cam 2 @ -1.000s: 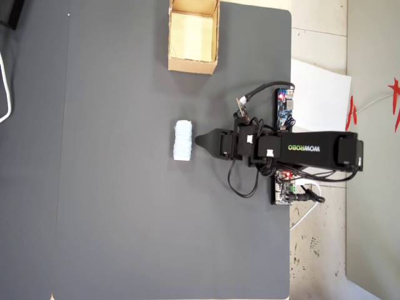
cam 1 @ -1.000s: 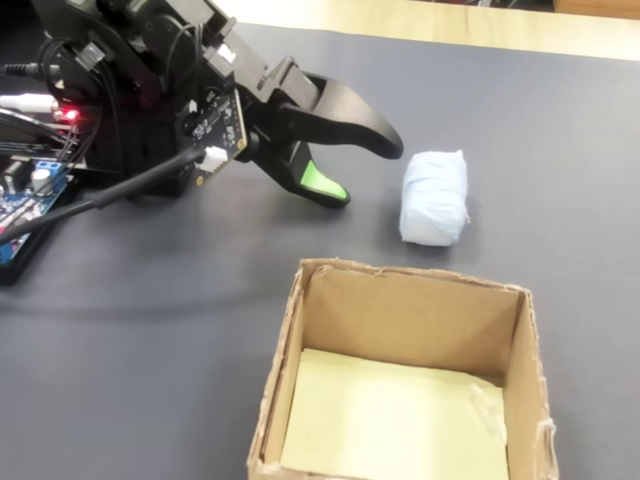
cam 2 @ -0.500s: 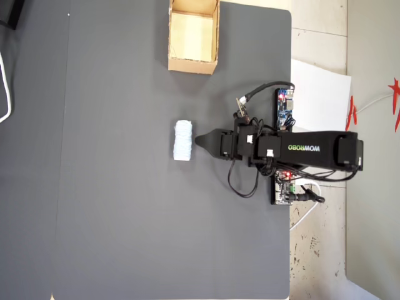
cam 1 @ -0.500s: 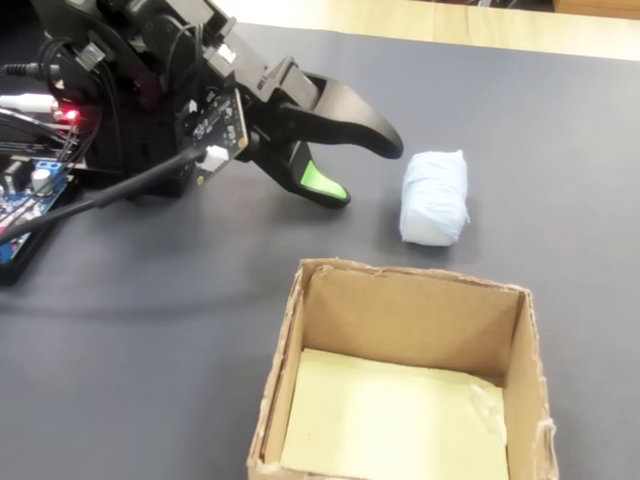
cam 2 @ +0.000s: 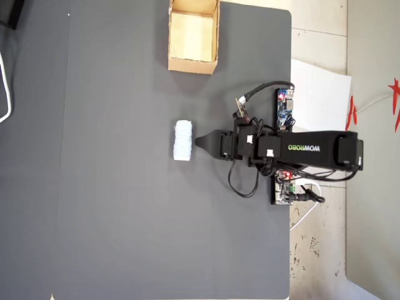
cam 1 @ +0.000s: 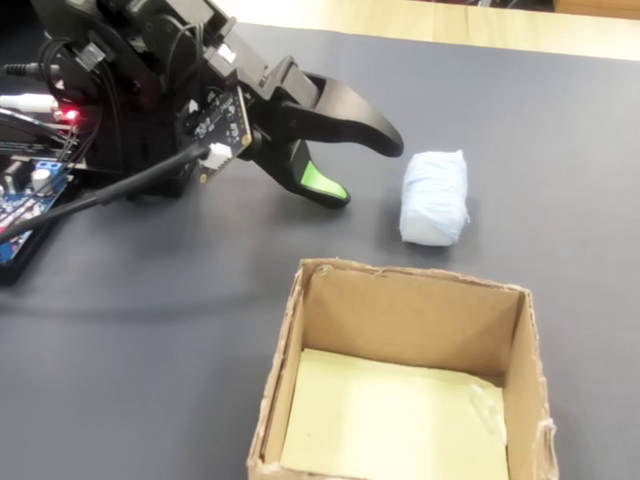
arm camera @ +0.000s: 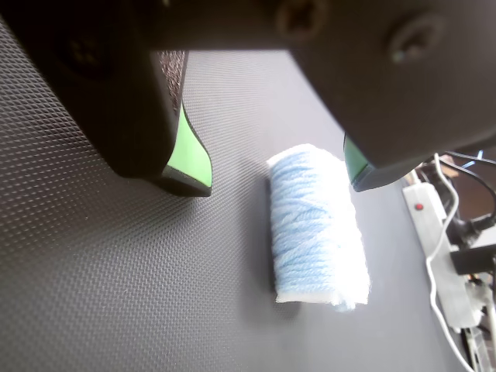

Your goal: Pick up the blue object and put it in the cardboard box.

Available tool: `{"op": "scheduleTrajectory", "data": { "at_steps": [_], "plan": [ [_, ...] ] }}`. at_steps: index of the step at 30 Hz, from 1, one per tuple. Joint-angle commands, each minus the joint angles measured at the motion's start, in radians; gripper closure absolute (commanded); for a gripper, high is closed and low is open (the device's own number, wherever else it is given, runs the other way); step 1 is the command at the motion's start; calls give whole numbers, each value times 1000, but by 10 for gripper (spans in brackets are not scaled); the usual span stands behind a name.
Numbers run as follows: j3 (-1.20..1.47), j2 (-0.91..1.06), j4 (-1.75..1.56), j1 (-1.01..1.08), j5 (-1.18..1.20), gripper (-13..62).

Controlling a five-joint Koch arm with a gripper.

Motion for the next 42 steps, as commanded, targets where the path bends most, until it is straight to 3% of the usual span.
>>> {"op": "scheduleTrajectory", "data": {
  "at_steps": [1, 25, 42],
  "plan": [
    [35, 87, 114, -8, 43, 156],
    [12, 86, 132, -9, 64, 156],
    [-422, -67, 512, -9, 55, 158]
  ]
}}
